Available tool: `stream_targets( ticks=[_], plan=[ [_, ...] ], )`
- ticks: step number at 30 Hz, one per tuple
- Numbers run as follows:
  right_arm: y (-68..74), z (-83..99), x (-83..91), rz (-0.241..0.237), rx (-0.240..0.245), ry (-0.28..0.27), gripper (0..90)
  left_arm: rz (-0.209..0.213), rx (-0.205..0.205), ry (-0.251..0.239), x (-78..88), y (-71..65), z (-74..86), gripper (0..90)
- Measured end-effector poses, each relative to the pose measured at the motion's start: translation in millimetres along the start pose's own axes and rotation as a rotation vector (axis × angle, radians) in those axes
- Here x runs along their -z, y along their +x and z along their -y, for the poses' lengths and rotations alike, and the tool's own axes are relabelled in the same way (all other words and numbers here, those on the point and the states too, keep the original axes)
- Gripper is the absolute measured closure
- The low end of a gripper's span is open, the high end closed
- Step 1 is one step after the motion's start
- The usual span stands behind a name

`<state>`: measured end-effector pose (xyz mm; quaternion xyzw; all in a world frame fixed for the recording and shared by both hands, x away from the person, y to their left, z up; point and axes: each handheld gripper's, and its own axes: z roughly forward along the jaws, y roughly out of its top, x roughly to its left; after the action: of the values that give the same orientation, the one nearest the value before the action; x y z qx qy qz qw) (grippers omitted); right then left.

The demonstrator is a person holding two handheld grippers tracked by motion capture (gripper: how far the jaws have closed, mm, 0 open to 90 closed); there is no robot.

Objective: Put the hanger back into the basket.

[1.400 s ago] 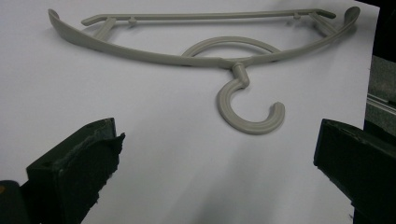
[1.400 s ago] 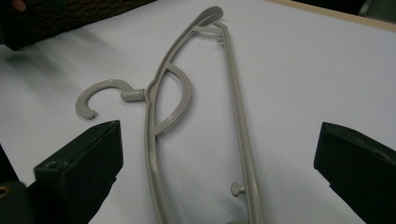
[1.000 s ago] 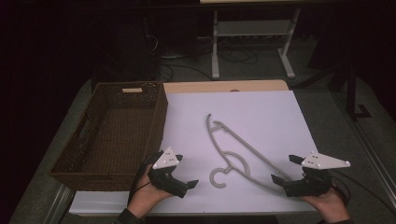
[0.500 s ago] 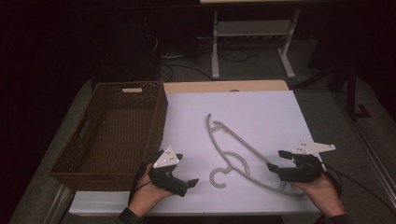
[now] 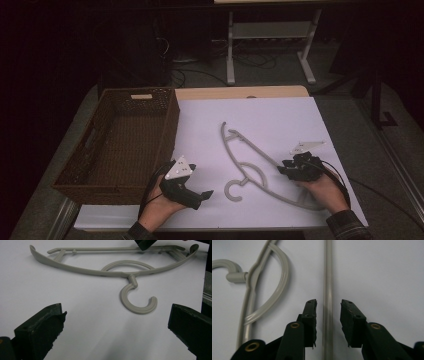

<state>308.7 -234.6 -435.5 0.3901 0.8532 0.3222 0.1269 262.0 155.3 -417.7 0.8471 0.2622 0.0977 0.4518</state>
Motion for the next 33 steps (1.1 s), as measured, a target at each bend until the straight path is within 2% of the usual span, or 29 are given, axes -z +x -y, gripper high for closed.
stream_targets(
  ticks=[10,15,25,28,33],
  plan=[
    [-1.5,-1.2,-11.5,-0.013,0.005,0.049,74.0,0.01,0.001,-0.007,-0.1,-0.2,-0.1,0.0],
    [-2.1,-1.8,-12.2,-0.013,-0.005,0.053,78.8,0.015,0.001,-0.009,0.5,0.2,0.6,0.0],
    [-0.8,-5.1,-14.0,0.009,-0.019,0.055,80.7,0.015,0.005,-0.018,0.9,0.4,-0.3,0.0],
    [-1.5,-10.6,-18.6,0.024,-0.045,0.056,80.7,0.016,0.008,-0.018,1.1,0.3,-0.1,0.0],
    [-4.4,-19.6,-26.0,0.037,-0.055,0.057,80.7,0.017,0.007,-0.02,1.3,0.4,-0.2,0.0]
  ],
)
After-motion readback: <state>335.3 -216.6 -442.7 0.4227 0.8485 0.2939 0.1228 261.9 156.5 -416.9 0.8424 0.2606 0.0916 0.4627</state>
